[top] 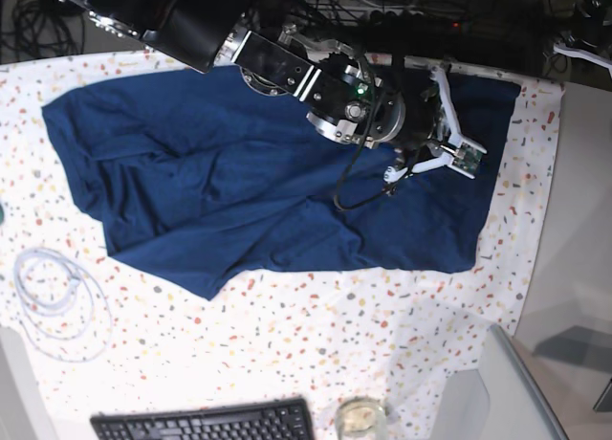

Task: Layout the t-shirt on the table in an organized manner, then fold the t-shirt properly
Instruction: 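Drag the held fabric across the shirt toward the left gripper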

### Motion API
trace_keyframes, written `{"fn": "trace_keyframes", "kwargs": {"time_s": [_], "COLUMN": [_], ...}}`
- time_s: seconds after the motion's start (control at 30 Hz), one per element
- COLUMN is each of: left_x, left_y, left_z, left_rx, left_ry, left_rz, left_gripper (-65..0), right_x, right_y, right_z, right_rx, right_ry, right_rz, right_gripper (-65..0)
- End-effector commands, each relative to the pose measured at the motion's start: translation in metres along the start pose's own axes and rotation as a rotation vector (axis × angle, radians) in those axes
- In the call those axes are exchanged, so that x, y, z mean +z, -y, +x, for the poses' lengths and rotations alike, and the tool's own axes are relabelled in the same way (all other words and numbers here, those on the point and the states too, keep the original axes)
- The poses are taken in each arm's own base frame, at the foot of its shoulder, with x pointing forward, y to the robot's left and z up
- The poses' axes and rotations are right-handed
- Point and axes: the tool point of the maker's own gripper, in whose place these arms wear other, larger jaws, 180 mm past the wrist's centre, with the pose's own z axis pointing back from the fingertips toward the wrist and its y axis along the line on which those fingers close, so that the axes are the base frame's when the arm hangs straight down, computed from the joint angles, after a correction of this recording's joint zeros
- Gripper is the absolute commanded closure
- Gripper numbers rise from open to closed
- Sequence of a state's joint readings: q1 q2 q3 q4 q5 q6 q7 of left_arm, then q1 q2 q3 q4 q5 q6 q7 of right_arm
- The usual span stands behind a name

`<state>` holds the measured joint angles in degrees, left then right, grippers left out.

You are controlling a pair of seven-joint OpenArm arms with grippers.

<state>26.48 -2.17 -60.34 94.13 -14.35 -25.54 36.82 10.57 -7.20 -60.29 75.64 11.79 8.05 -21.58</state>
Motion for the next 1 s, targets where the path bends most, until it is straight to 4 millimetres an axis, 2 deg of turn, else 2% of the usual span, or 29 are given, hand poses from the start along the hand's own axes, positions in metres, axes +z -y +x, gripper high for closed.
{"fn": "trace_keyframes", "kwargs": {"time_s": [0.0, 0.47, 0.63, 0.7, 0.83, 0.87, 0.9, 0.97], "left_x": [0.002, 0.001, 0.0, 0.0, -0.001, -0.002, -0.003, -0.003], "left_y": [-0.004, -0.003, -0.001, -0.001, -0.001, 0.0, 0.001, 0.001], "left_z": [0.012, 0.014, 0.016, 0.017, 0.017, 0.02, 0.022, 0.025], "left_rx": [-0.009, -0.005, -0.003, -0.003, -0.002, -0.001, 0.003, 0.0], "left_ry": [0.037, 0.044, 0.048, 0.05, 0.051, 0.057, 0.064, 0.069], "left_rz": [0.009, 0.006, 0.003, 0.003, 0.002, 0.001, -0.002, -0.001], "left_gripper": [0.0, 0.0, 0.0, 0.0, 0.0, 0.0, 0.0, 0.0], "right_x": [0.0, 0.0, -0.004, -0.005, -0.006, -0.003, 0.002, 0.02], "right_y": [0.003, 0.007, 0.009, -0.002, -0.027, -0.026, -0.02, 0.004], "right_z": [0.026, 0.04, 0.028, 0.022, 0.015, 0.017, 0.015, 0.026], "right_rx": [0.013, 0.032, 0.021, 0.029, 0.059, 0.063, 0.068, 0.063], "right_ry": [0.07, 0.115, 0.096, 0.084, 0.07, 0.077, 0.082, 0.131], "right_rz": [-0.001, -0.004, -0.007, 0.014, 0.065, 0.065, 0.055, 0.004], "right_gripper": [-0.3, -0.6, -2.0, -8.7, -31.7, -35.3, -36.2, -36.0]}}
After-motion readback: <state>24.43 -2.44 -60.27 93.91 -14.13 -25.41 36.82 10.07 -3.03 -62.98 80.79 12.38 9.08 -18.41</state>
